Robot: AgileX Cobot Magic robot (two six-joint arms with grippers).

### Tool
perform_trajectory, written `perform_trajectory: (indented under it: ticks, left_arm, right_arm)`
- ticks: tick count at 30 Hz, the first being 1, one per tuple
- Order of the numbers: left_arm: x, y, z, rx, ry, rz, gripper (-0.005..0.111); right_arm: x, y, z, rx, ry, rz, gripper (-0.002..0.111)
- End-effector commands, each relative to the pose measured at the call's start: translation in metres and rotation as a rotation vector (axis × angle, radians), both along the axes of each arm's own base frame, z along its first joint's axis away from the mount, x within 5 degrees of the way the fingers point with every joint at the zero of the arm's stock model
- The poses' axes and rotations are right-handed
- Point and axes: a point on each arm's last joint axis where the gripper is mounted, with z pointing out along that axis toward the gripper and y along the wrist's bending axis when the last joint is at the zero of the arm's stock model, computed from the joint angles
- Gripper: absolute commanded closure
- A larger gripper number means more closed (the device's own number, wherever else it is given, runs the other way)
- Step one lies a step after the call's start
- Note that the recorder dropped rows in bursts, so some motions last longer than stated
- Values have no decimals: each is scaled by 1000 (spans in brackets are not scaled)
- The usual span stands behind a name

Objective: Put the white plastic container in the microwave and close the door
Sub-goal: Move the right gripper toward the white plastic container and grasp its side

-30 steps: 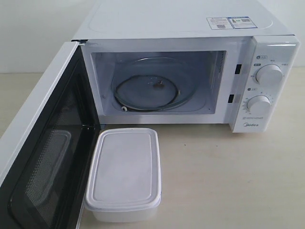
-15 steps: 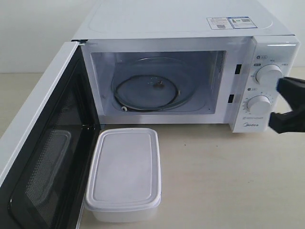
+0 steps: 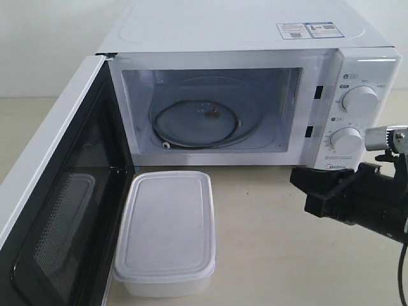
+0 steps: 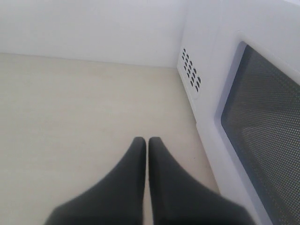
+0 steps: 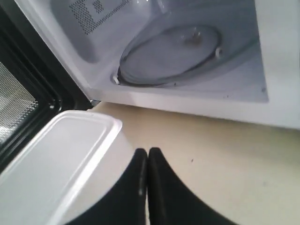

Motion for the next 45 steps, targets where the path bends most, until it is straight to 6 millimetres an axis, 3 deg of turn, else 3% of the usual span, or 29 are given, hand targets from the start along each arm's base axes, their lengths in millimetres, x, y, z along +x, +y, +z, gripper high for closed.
perform_trajectory:
  ticks: [1,5,9,13,17,23,27,36,39,41,42,45]
  left_arm:
    - [0,0,-1,-4,5,4,102]
    - [0,0,-1,-4,5,4,102]
    - [0,0,-1,-4,5,4,102]
    - [0,0,-1,-4,5,4,102]
    - [0,0,-1,-4,5,4,102]
    - [0,0,-1,-4,5,4,102]
    - [0,0,-1,-4,5,4,102]
    - [0,0,-1,-4,5,4,102]
    - [0,0,-1,-4,5,4,102]
    - [0,0,-1,-5,5,4,102]
    - [0,0,-1,-5,5,4,102]
    - [0,0,-1,-5,5,4,102]
  right_arm:
    - [-1,6,-7,231,165,-10,108]
    - [0,13,-8,310,336,71,108]
    - [14,25,-2,221,609,280,108]
    - [36,24,11,225,596,250,108]
    - [40,26,13,205,589,245,108]
    - [26,72,5,68,597,299,108]
    - [37,59,-3,-36,581,125,108]
    - [33,72,9,22,543,313,108]
    - [42,59,1,-92,517,212,108]
    - [53,48,-7,-43,531,217,108]
    - [57,45,-14,76,554,288,108]
    - [61,46,-26,230,586,390,108]
